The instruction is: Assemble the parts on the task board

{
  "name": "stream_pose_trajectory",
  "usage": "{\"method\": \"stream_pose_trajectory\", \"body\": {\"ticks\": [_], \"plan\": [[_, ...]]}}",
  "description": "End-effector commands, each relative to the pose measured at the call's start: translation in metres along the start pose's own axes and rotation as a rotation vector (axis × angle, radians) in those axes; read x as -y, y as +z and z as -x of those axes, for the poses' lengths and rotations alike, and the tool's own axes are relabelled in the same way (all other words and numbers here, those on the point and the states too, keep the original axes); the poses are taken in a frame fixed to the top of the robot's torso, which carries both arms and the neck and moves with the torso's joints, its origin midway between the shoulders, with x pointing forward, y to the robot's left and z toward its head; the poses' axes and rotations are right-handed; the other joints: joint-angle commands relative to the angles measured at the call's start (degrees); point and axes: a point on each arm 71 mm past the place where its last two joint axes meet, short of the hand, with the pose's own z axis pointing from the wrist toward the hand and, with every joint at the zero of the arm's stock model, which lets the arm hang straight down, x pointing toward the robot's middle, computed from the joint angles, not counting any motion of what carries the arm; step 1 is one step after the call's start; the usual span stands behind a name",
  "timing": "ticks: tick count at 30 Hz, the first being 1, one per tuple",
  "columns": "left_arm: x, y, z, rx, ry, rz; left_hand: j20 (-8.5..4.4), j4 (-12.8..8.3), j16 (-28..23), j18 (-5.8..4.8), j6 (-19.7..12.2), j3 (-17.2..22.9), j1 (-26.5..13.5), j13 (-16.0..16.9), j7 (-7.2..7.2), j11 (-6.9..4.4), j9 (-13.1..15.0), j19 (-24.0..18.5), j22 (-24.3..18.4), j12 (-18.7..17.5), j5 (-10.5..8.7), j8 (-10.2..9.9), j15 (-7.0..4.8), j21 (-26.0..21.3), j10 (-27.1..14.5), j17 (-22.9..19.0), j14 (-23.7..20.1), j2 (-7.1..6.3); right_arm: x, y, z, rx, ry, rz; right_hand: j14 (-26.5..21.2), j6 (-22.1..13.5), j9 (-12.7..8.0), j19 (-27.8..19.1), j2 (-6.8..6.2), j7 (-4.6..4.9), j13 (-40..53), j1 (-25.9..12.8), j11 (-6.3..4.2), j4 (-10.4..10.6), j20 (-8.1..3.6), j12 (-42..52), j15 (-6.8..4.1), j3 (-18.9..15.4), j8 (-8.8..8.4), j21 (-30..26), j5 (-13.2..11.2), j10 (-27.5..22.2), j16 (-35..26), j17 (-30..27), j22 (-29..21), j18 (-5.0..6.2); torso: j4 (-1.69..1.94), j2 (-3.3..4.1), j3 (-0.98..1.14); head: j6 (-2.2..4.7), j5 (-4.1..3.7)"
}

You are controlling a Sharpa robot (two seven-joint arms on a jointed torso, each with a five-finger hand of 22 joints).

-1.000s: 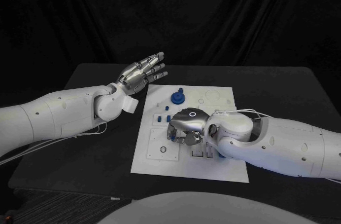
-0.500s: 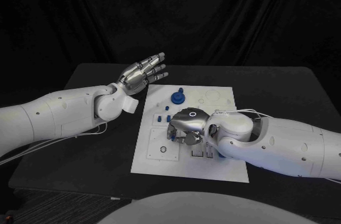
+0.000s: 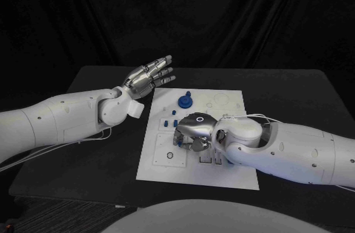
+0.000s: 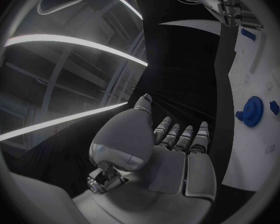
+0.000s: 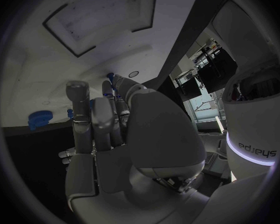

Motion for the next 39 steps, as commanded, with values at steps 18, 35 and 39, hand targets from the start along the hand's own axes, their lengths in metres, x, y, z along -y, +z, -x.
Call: {"method": "stream_pose_trajectory", "body": {"ticks": [18,35,39], "plan": [[-0.0007,-0.0001,-0.0017,-0.013,-0.018,0.002,0.17,-0.4,0.4,-0.75,-0.1,0.5,0.3,0.1,0.26,0.33,0.0,0.4,0.0,0.3,0.76,0.1,0.4,0.2,-0.1,0.1,0.1,0.8,0.0024,-0.0015,-0.0085,-0.023,0.015,-0.023,-1.1,-1.8,-0.5,-1.1,-0.71,0.78,-0.1,-0.8,0.86,-0.1,0.45,-1.2,0.55,0.9,-1.02,-1.7,-0.6,-2.1,-0.8,-0.7,4.1,0.12,-0.01,-0.01,0.01,0.0,0.04],[-0.0021,0.0003,-0.0015,-0.016,-0.02,0.011,0.16,-0.6,0.4,-0.85,-0.1,0.8,0.6,0.1,0.52,0.26,0.0,0.5,-0.1,0.4,1.12,0.1,0.46,0.2,-0.1,0.1,0.1,1.03,0.0077,-0.0052,-0.0105,-0.03,0.017,-0.049,-7.9,-18.7,-1.4,-8.6,-1.04,-2.52,0.2,-1.6,3.35,-2.5,1.51,-0.8,1.3,-2.8,-0.91,-13.6,-1.5,-23.1,-5.1,-7.2,1.8,1.93,0.0,0.0,0.01,0.0,0.19],[-0.0026,0.0,-0.0012,-0.016,-0.021,0.014,0.16,-0.7,0.4,-0.87,0.0,0.8,0.6,0.1,0.57,0.25,0.0,0.5,-0.1,0.4,1.19,0.1,0.46,0.2,-0.1,0.1,0.1,1.05,0.0084,-0.0079,-0.0088,-0.004,0.019,-0.045,-10.3,-26.7,-1.9,-10.3,-0.67,-3.63,0.2,-1.1,3.59,-2.7,1.8,0.6,1.48,-4.5,-1.44,-16.0,-1.5,-26.8,-6.9,-9.9,1.3,2.14,0.03,0.0,0.01,0.0,0.18]]}}
